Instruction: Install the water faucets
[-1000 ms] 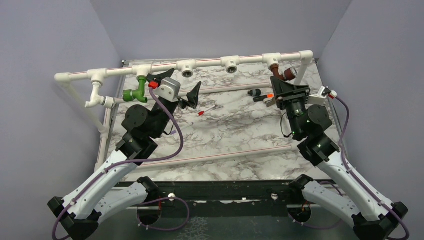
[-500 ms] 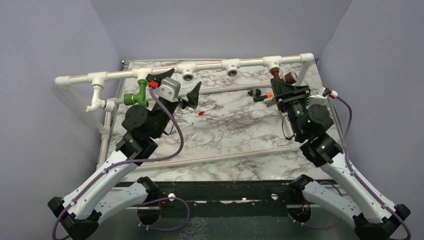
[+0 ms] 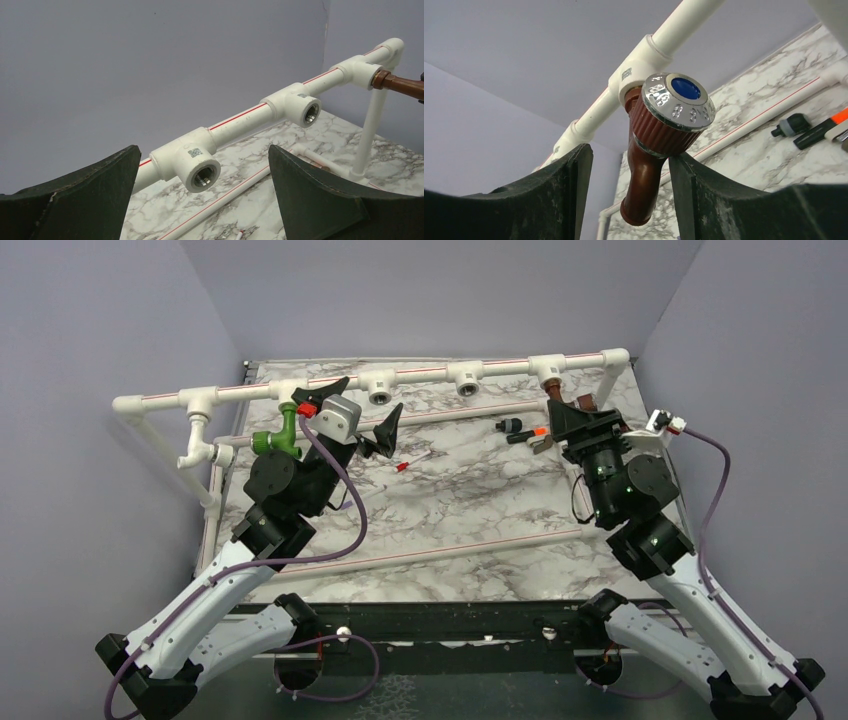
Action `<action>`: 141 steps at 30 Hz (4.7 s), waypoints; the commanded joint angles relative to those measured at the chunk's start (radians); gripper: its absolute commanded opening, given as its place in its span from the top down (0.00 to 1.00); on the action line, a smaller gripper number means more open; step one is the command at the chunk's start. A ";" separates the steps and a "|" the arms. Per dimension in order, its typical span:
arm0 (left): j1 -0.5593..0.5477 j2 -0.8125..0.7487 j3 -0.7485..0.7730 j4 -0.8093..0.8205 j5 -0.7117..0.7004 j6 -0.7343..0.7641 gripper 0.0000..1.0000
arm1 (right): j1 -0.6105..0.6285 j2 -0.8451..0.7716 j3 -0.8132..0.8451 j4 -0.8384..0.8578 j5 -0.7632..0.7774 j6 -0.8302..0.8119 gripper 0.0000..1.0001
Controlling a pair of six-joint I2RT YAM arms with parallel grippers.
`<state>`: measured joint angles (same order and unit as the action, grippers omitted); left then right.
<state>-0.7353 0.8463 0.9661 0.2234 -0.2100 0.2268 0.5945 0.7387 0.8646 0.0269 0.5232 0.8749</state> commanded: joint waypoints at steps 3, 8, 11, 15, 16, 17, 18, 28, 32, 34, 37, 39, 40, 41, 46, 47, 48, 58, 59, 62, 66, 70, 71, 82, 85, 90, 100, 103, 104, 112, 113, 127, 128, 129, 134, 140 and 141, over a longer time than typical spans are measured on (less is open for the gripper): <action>-0.005 0.002 -0.003 0.017 0.003 -0.001 0.01 | 0.002 -0.026 0.046 0.071 0.048 -0.249 0.38; -0.004 0.004 -0.003 0.016 0.002 -0.001 0.01 | 0.001 -0.024 0.025 0.085 0.052 -0.197 0.42; -0.004 0.003 -0.003 0.016 0.002 -0.002 0.01 | 0.001 -0.019 0.007 0.111 0.046 -0.151 0.47; -0.005 0.001 -0.001 0.016 0.003 -0.002 0.01 | 0.001 0.000 -0.003 0.113 0.040 -0.064 0.53; -0.005 -0.001 -0.001 0.016 0.002 -0.001 0.01 | 0.001 0.005 -0.005 0.110 0.044 -0.040 0.54; -0.004 -0.002 -0.001 0.016 0.001 -0.002 0.01 | 0.002 0.010 -0.008 0.103 0.049 -0.006 0.56; -0.005 -0.003 -0.001 0.016 0.001 -0.001 0.01 | 0.002 0.015 -0.013 0.096 0.053 0.025 0.58; -0.010 -0.003 -0.003 0.017 0.000 0.002 0.01 | 0.002 0.018 -0.106 0.151 0.071 0.335 0.99; -0.009 -0.004 -0.003 0.017 -0.002 0.002 0.01 | 0.001 0.011 -0.155 0.226 0.065 0.459 1.00; -0.010 -0.003 -0.003 0.017 0.000 0.001 0.01 | 0.002 0.013 -0.169 0.254 0.057 0.525 0.99; -0.014 -0.003 -0.003 0.017 0.001 0.002 0.01 | 0.001 0.013 -0.172 0.285 0.037 0.599 0.99; -0.015 -0.002 -0.004 0.017 0.001 0.001 0.01 | 0.001 0.006 -0.159 0.292 0.029 0.628 0.99; -0.016 0.000 -0.003 0.017 0.001 0.002 0.01 | 0.001 0.002 -0.150 0.291 0.026 0.642 0.99; -0.017 0.001 -0.003 0.017 0.001 0.002 0.01 | 0.002 0.001 -0.139 0.286 0.025 0.654 1.00; -0.016 0.001 -0.001 0.015 0.000 0.002 0.01 | 0.002 0.020 -0.076 0.243 0.021 0.702 0.99; -0.017 0.000 -0.001 0.014 -0.001 0.004 0.01 | 0.002 0.026 -0.071 0.250 0.021 0.712 1.00; -0.016 0.000 -0.002 0.014 -0.003 0.005 0.01 | 0.002 0.033 -0.068 0.261 0.021 0.715 1.00; -0.016 0.002 -0.003 0.016 0.000 0.002 0.01 | 0.001 0.087 -0.030 0.276 0.081 0.691 1.00; -0.017 0.000 -0.003 0.016 0.000 0.002 0.01 | 0.001 0.090 -0.029 0.271 0.086 0.690 1.00; -0.016 -0.002 -0.003 0.016 0.001 0.001 0.01 | 0.002 0.099 -0.028 0.255 0.103 0.677 1.00; -0.017 -0.003 -0.001 0.016 0.003 -0.001 0.01 | 0.001 0.106 -0.031 0.232 0.087 0.685 1.00; -0.017 -0.001 -0.003 0.016 0.004 -0.001 0.01 | 0.002 0.091 -0.028 0.182 0.090 0.667 0.80; -0.018 -0.001 -0.003 0.016 0.003 -0.002 0.01 | 0.002 0.083 -0.024 0.163 0.095 0.665 0.76; -0.016 0.006 -0.003 0.016 -0.001 0.003 0.01 | 0.001 -0.018 -0.017 -0.051 0.124 0.624 0.37; -0.016 0.010 -0.003 0.016 -0.002 0.003 0.01 | 0.002 -0.042 -0.005 -0.141 0.139 0.619 0.35; -0.017 0.013 -0.003 0.017 0.001 0.001 0.01 | 0.002 -0.073 0.026 -0.220 0.115 0.527 0.32; -0.017 0.009 -0.004 0.016 0.001 0.002 0.01 | 0.001 -0.100 0.113 -0.326 0.064 0.160 0.31; -0.017 0.009 -0.004 0.016 0.001 0.000 0.01 | 0.002 -0.106 0.132 -0.300 0.039 -0.033 0.31; -0.016 0.010 -0.004 0.016 0.001 0.000 0.01 | 0.001 -0.108 0.140 -0.293 0.033 -0.100 0.30; -0.017 0.013 -0.004 0.016 0.001 0.001 0.01 | 0.002 -0.095 0.181 -0.234 -0.026 -0.658 0.26; -0.017 0.014 -0.004 0.016 0.001 0.002 0.01 | 0.002 -0.092 0.181 -0.226 -0.035 -0.738 0.25; -0.017 0.009 -0.004 0.016 0.003 0.002 0.01 | 0.001 -0.025 0.236 -0.282 -0.501 -1.448 0.16; -0.017 0.009 -0.003 0.016 0.003 0.001 0.01 | 0.001 -0.007 0.250 -0.310 -0.516 -1.488 0.16; -0.017 0.008 -0.003 0.015 0.003 0.002 0.01 | 0.001 0.009 0.261 -0.329 -0.540 -1.523 0.16; -0.017 0.008 -0.003 0.014 0.003 0.001 0.01 | 0.002 0.055 0.258 -0.318 -0.516 -1.688 0.16; -0.017 0.011 -0.001 0.014 0.003 0.002 0.01 | 0.002 0.088 0.205 -0.213 -0.411 -1.833 0.16; -0.016 0.011 -0.001 0.013 0.003 0.002 0.01 | 0.002 0.095 0.196 -0.189 -0.400 -1.840 0.17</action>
<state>-0.7483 0.8616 0.9661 0.2230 -0.2100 0.2272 0.5930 0.8253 1.0935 -0.2504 0.0608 -0.8333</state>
